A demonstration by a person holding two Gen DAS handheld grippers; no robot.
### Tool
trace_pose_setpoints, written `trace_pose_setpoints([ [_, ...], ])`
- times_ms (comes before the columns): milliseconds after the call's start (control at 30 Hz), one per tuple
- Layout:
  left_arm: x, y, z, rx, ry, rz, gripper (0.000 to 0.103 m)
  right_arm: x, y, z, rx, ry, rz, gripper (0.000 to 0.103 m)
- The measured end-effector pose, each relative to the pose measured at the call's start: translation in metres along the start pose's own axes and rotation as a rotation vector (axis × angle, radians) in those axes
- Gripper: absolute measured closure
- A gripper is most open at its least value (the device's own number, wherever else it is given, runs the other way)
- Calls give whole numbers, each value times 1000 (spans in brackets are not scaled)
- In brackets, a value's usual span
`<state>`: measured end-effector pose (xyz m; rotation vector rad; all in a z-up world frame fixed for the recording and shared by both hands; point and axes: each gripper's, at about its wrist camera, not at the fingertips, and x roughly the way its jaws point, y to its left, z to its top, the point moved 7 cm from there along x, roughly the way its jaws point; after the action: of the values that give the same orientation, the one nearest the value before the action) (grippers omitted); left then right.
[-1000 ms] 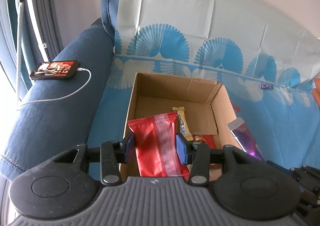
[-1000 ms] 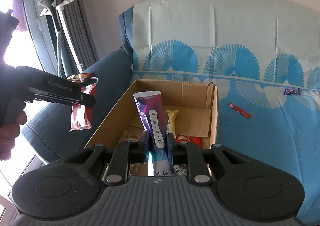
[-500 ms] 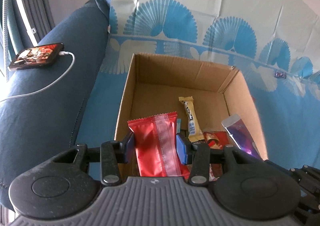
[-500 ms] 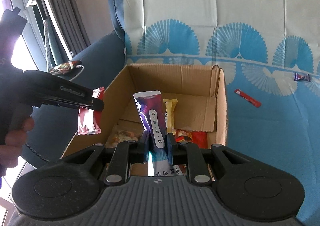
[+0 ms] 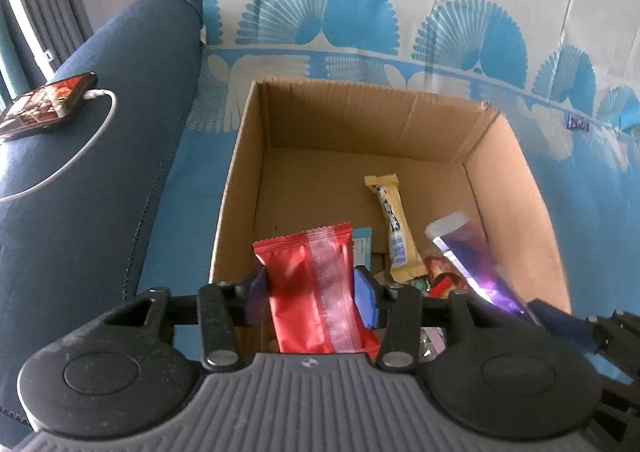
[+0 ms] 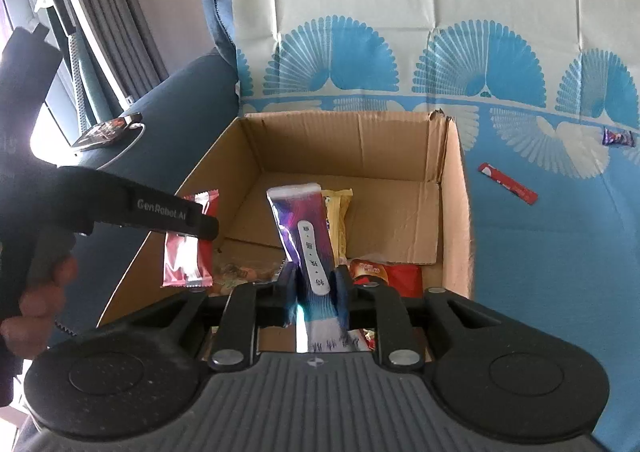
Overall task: Organize snacks
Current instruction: 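Carry the red pouch and purple stick pouch over the box, then open both tools to drop the red pouch and purple stick pouch into the box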
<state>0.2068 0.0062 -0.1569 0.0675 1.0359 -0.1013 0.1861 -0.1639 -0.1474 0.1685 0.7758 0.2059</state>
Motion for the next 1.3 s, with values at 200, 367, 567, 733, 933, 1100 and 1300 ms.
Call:
trace_pose_setpoints([
  [200,-8,6,-1,-23,-11,24,0,-10,-7,4,25,-27,-61,39],
  [367,-24,11,-23,-19,12,39,0,-30,3,-8,3,-11,-48,32],
  [567,-65,18,-60,-48,-14,62,0,-70,22,-22,-34,-47,-55,24],
  [733,-102,18,-85,-73,-62,92,0,-107,32,-35,-62,-105,-79,21],
  [933,-137,4,-108,-30,-103,98,0,-141,42,-52,-103,-138,-74,17],
  [1100,-159,-5,-120,-1,-139,110,0,-163,52,-60,-150,-173,-70,17],
  [1300,-178,-6,-124,-15,-175,122,0,-185,54,-65,-172,-222,-72,15],
])
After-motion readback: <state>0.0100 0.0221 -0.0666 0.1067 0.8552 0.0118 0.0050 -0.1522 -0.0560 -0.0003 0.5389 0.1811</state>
